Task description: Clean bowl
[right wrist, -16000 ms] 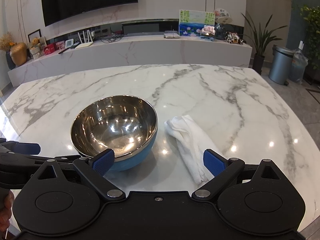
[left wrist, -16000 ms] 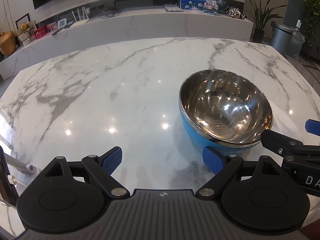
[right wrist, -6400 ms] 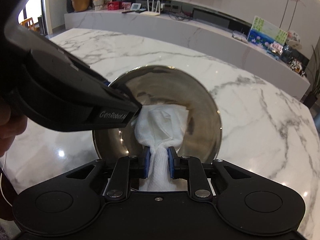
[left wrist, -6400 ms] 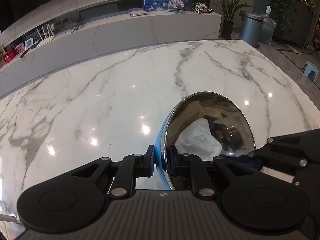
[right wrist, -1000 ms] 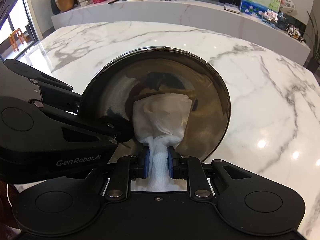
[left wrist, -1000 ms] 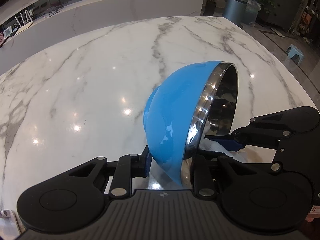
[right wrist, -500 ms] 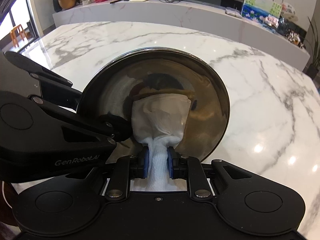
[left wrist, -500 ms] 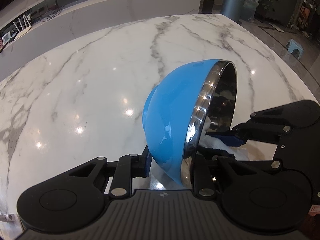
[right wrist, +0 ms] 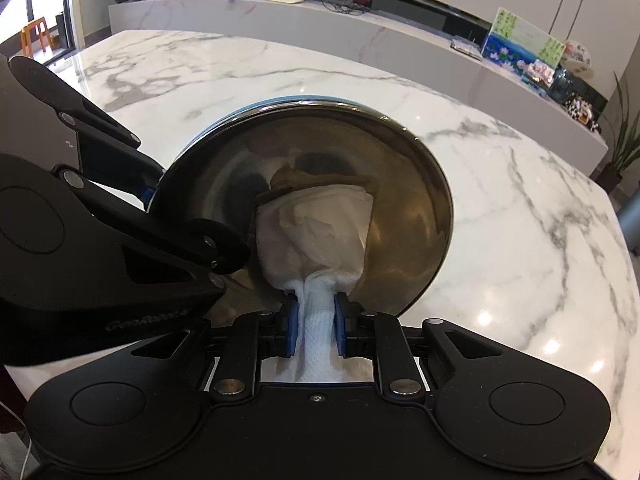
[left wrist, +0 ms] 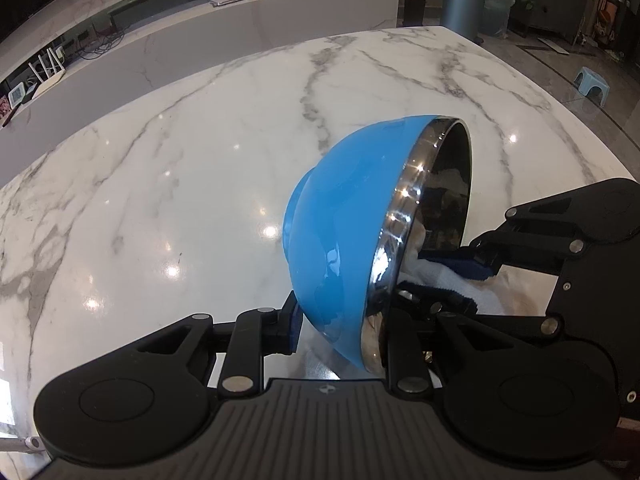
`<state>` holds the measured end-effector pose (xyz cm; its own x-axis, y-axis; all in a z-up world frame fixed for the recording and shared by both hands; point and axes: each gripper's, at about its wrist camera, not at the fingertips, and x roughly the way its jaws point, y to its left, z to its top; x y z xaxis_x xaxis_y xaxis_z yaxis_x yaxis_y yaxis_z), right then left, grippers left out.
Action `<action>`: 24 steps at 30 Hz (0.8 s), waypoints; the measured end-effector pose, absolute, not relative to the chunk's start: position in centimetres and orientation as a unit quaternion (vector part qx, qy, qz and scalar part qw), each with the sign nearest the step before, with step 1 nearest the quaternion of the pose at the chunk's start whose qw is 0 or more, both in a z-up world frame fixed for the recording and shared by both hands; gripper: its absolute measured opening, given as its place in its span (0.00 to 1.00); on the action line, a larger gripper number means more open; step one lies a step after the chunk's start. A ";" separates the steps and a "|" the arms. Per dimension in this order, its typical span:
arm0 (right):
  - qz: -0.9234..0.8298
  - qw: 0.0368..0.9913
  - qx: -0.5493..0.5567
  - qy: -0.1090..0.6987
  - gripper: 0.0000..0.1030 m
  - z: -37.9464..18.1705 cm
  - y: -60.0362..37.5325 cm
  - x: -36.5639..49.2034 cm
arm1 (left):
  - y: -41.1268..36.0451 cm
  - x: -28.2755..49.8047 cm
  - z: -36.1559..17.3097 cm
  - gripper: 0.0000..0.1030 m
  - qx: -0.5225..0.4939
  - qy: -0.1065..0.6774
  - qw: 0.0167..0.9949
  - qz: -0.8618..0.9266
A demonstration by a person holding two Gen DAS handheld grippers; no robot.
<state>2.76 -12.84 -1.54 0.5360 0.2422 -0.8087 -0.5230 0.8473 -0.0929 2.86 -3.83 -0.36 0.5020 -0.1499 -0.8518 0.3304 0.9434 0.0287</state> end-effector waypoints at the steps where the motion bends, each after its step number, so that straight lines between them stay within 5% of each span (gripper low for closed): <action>1: 0.222 0.861 -0.160 0.429 0.16 -1.5 -12.9 2.7 | -3.8 2.9 -0.4 0.20 0.092 0.479 0.862 -0.139; 24: 0.226 0.859 -0.133 0.439 0.14 -1.2 -13.9 2.9 | -3.6 3.5 -0.5 0.20 0.083 0.481 0.862 -0.138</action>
